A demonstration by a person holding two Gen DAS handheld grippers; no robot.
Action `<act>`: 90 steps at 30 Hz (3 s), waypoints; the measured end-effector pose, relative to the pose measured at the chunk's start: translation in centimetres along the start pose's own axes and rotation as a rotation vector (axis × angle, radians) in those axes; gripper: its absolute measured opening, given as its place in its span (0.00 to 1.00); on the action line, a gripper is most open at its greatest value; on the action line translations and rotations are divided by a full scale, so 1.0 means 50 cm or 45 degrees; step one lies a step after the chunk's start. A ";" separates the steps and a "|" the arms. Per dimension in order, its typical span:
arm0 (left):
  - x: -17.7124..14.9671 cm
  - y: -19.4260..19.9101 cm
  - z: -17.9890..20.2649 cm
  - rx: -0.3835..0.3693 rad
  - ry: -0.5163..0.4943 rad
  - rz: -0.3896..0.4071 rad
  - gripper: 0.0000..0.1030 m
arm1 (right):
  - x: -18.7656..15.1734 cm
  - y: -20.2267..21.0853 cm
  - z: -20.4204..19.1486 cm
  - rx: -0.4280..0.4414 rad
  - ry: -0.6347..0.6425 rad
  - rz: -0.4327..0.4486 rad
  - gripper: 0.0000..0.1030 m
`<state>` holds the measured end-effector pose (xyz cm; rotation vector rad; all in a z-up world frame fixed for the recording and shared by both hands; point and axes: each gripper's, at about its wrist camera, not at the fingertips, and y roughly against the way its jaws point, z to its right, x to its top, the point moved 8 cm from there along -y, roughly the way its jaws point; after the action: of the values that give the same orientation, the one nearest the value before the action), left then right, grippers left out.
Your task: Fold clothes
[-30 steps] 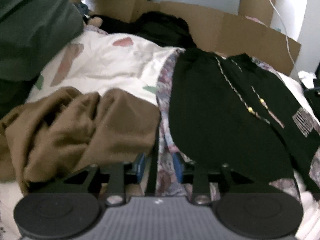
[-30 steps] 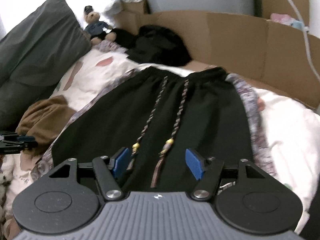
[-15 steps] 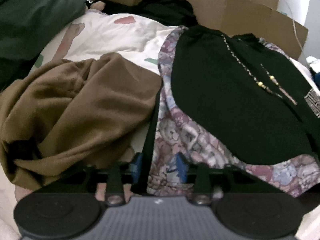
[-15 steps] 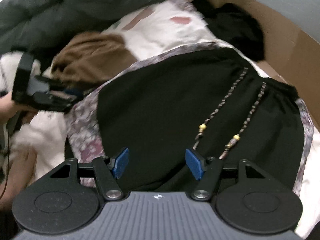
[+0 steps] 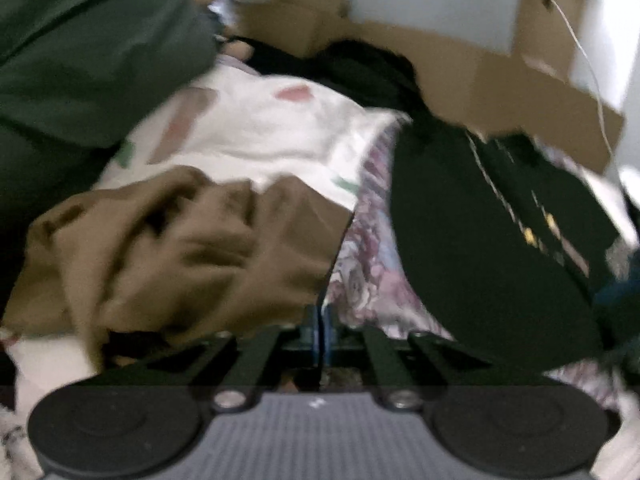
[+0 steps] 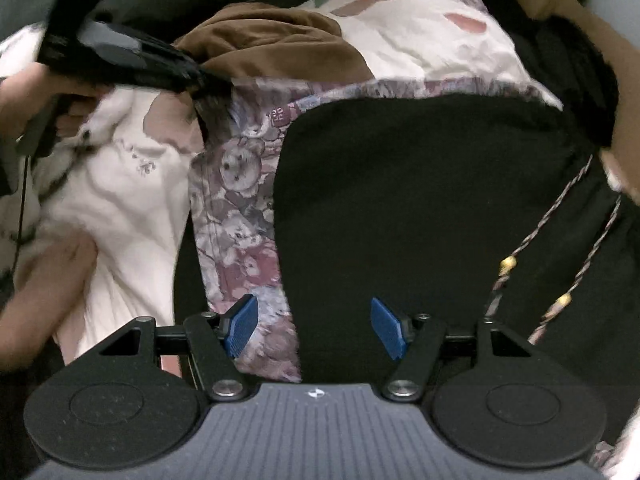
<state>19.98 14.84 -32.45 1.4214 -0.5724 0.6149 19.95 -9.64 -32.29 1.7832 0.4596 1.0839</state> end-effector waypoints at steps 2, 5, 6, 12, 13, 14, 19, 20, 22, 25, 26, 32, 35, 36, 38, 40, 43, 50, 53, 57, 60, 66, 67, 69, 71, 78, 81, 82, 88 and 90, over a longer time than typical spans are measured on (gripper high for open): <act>0.006 0.015 -0.026 -0.018 0.120 0.005 0.03 | -0.010 -0.011 -0.014 0.002 0.039 -0.017 0.66; 0.004 0.023 -0.057 0.008 0.203 0.003 0.03 | -0.030 -0.033 -0.031 0.016 0.055 -0.072 0.66; 0.002 0.021 -0.063 0.026 0.196 -0.004 0.03 | -0.036 -0.039 -0.035 0.021 0.054 -0.089 0.66; -0.001 0.002 -0.061 0.095 0.101 -0.052 0.12 | -0.075 -0.052 -0.052 0.058 0.059 -0.132 0.65; -0.001 0.003 -0.059 0.115 0.102 -0.057 0.13 | -0.078 -0.051 -0.053 0.065 0.055 -0.134 0.64; -0.001 0.008 -0.060 0.131 0.116 -0.050 0.13 | -0.084 -0.051 -0.055 0.079 0.048 -0.139 0.58; 0.020 0.033 -0.053 0.165 0.076 0.024 0.18 | -0.102 -0.048 -0.064 0.139 0.024 -0.161 0.46; 0.025 0.038 -0.050 0.177 0.055 0.038 0.20 | -0.104 -0.048 -0.067 0.140 0.029 -0.161 0.46; 0.026 0.054 -0.031 0.169 0.010 0.059 0.21 | -0.103 -0.047 -0.071 0.136 0.022 -0.160 0.47; 0.013 0.056 -0.007 0.132 -0.029 0.040 0.23 | -0.101 -0.041 -0.077 0.130 0.003 -0.156 0.48; -0.002 0.051 0.003 0.116 -0.038 0.014 0.23 | -0.101 -0.039 -0.082 0.131 0.009 -0.153 0.48; -0.068 0.018 0.017 0.041 0.033 -0.105 0.23 | -0.105 -0.039 -0.110 0.107 0.120 -0.139 0.47; -0.083 -0.004 0.006 0.021 0.095 -0.149 0.23 | -0.103 -0.043 -0.105 0.085 0.128 -0.141 0.33; -0.087 -0.010 -0.001 0.024 0.117 -0.160 0.23 | -0.102 -0.042 -0.103 0.079 0.127 -0.139 0.25; -0.090 -0.014 -0.012 0.045 0.140 -0.168 0.23 | -0.099 -0.038 -0.095 0.079 0.125 -0.129 0.19; -0.094 -0.014 -0.032 0.087 0.180 -0.165 0.23 | -0.095 -0.030 -0.093 0.079 0.135 -0.110 0.13; -0.093 -0.013 -0.051 0.102 0.235 -0.151 0.25 | -0.098 -0.023 -0.102 0.077 0.185 -0.099 0.12; -0.078 -0.015 -0.069 0.039 0.367 -0.096 0.03 | -0.103 -0.015 -0.104 0.084 0.230 -0.113 0.11; -0.069 -0.001 -0.082 0.030 0.403 -0.036 0.01 | -0.101 -0.012 -0.106 0.084 0.243 -0.110 0.10; -0.057 0.014 -0.102 0.035 0.416 -0.011 0.01 | -0.099 0.001 -0.125 0.107 0.287 -0.088 0.10; -0.073 -0.003 -0.105 0.057 0.404 -0.066 0.01 | -0.105 -0.008 -0.140 0.134 0.342 -0.107 0.10; -0.083 -0.003 -0.095 0.097 0.339 -0.087 0.03 | -0.104 -0.009 -0.138 0.214 0.260 -0.136 0.29; -0.082 -0.001 -0.095 0.095 0.331 -0.085 0.03 | -0.104 -0.004 -0.138 0.237 0.245 -0.136 0.29; -0.080 0.002 -0.101 0.087 0.345 -0.077 0.02 | -0.109 0.000 -0.137 0.254 0.237 -0.138 0.29; -0.079 0.004 -0.105 0.083 0.360 -0.071 0.02 | -0.118 0.001 -0.138 0.263 0.236 -0.143 0.29; -0.077 0.006 -0.100 0.083 0.360 -0.065 0.02 | -0.115 0.007 -0.138 0.193 0.224 -0.104 0.29; -0.075 0.005 -0.101 0.079 0.365 -0.063 0.02 | -0.103 -0.002 -0.129 0.144 0.215 -0.096 0.34; -0.075 0.005 -0.101 0.079 0.366 -0.063 0.02 | -0.103 -0.008 -0.128 0.143 0.216 -0.104 0.34; -0.072 0.009 -0.102 0.074 0.369 -0.054 0.02 | -0.113 -0.034 -0.139 0.167 0.278 -0.138 0.07; -0.070 0.013 -0.104 0.082 0.367 -0.043 0.01 | -0.115 -0.033 -0.139 0.176 0.281 -0.133 0.05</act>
<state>16.98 19.91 -34.77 1.3684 -0.3017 0.8006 11.35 -9.18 -35.43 1.7444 0.7697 1.2048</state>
